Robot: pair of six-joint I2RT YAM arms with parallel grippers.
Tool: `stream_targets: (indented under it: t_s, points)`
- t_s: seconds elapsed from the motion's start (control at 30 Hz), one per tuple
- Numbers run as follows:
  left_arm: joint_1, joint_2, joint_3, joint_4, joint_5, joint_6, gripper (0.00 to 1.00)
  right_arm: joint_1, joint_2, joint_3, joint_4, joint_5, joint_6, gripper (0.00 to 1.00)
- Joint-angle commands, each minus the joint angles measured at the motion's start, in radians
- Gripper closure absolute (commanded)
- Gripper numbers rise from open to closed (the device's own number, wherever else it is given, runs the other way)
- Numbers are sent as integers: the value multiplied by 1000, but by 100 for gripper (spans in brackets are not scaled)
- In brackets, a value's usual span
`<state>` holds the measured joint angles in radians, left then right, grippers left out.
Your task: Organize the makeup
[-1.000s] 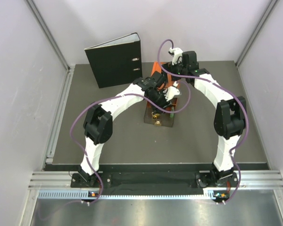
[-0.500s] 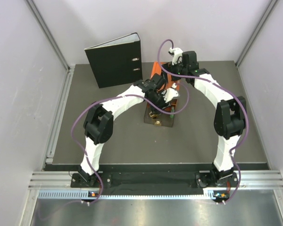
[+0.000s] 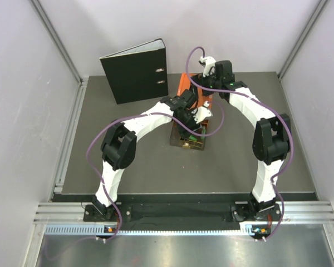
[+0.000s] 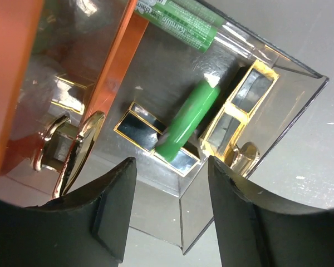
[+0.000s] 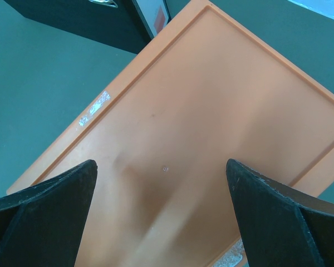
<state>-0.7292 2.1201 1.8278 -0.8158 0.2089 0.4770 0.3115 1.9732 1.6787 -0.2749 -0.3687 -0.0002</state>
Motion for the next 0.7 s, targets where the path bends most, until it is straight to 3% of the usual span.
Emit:
stream_targets:
  t_s: [0.0,0.23,0.37,0.67]
  points:
    - [4,-14,13,40,-62,-9,40,-3,64,-66,-184,-12,22,0]
    - [4,-133,-7,72,-126,-72,40,-5,64,-66,-182,-13,22,0]
    - [7,-253,-94,130,-177,-139,35,-5,65,-66,-184,-12,22,0]
    - [-3,-380,-202,87,-285,-400,34,-5,72,-70,-182,-13,23,0]
